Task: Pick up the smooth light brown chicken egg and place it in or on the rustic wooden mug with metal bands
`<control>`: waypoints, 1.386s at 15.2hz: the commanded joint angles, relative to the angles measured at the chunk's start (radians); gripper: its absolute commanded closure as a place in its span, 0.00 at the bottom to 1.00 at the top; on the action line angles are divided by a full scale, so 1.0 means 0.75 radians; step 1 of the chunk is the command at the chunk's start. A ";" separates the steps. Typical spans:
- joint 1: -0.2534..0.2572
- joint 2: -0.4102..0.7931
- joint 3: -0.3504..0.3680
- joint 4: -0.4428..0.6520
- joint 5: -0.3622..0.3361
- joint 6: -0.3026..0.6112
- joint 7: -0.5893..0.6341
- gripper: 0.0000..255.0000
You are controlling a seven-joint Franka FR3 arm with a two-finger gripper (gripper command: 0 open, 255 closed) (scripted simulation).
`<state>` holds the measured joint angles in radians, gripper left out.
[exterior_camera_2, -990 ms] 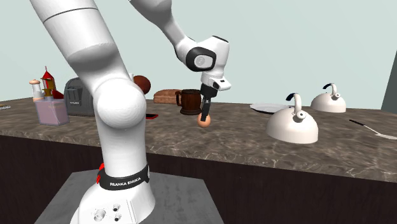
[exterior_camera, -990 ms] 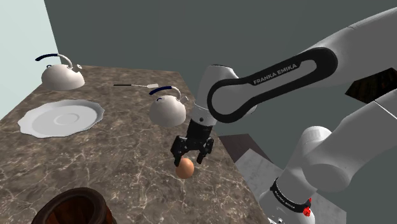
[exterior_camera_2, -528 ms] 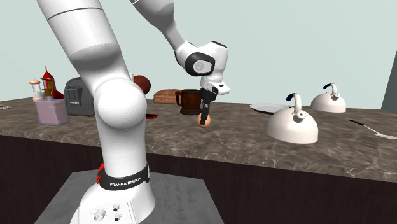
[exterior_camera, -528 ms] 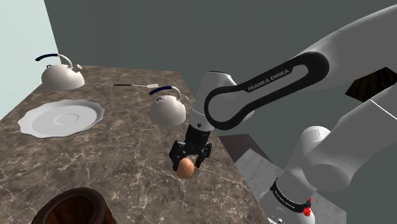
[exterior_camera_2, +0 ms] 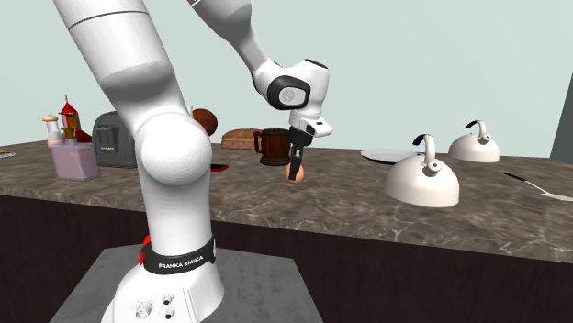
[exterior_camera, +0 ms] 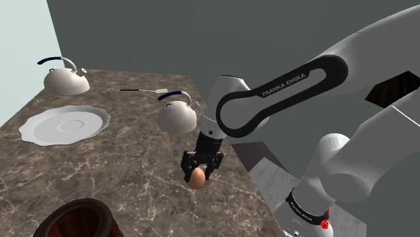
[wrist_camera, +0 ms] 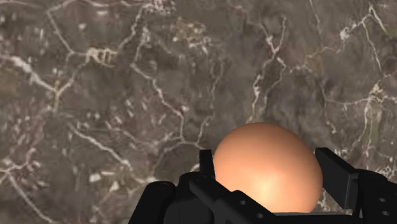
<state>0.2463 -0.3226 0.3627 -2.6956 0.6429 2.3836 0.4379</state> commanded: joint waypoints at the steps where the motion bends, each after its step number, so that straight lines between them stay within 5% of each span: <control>1: 0.000 0.000 0.000 0.000 0.000 0.000 0.000 1.00; 5: 0.000 0.000 0.000 0.000 0.000 0.000 0.000 1.00; 21: -0.030 -0.215 -0.048 0.133 -0.107 -0.335 0.125 1.00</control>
<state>0.2249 -0.4742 0.3288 -2.6037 0.5667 2.1488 0.5259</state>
